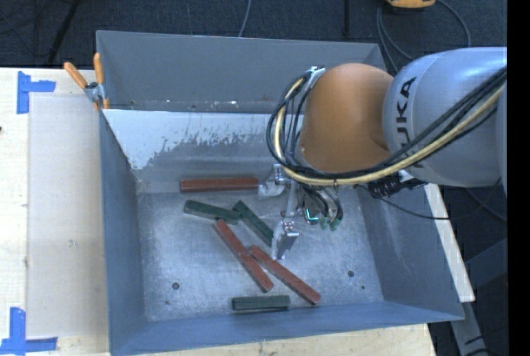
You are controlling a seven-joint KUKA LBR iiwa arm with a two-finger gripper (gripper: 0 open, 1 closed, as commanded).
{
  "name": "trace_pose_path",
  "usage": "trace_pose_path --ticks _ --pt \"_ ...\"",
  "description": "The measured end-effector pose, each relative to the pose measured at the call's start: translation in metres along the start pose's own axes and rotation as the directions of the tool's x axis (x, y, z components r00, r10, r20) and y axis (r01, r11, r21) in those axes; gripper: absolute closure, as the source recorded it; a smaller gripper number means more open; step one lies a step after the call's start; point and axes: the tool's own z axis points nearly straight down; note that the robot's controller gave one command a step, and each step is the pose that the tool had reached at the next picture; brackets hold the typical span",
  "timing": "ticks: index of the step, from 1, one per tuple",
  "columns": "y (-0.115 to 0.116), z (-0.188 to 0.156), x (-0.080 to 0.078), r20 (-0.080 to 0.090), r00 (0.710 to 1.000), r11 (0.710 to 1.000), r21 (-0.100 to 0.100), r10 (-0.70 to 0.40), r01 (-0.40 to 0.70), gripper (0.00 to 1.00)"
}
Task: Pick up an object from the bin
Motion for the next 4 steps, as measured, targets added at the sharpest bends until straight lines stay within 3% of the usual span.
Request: trace_pose_path --ticks 1,2,3,4 --pt "0.0 -0.004 -0.002 0.007 1.0 1.0 -0.001 0.002 -0.002 0.0" --pt "0.006 0.017 -0.008 0.015 0.996 0.996 -0.002 0.093 -0.093 0.0" --pt "0.026 0.047 0.0 0.004 0.901 0.901 -0.001 0.435 -0.435 0.0" --pt "0.02 0.047 -0.005 0.008 0.919 0.919 -0.003 0.395 -0.395 0.0"
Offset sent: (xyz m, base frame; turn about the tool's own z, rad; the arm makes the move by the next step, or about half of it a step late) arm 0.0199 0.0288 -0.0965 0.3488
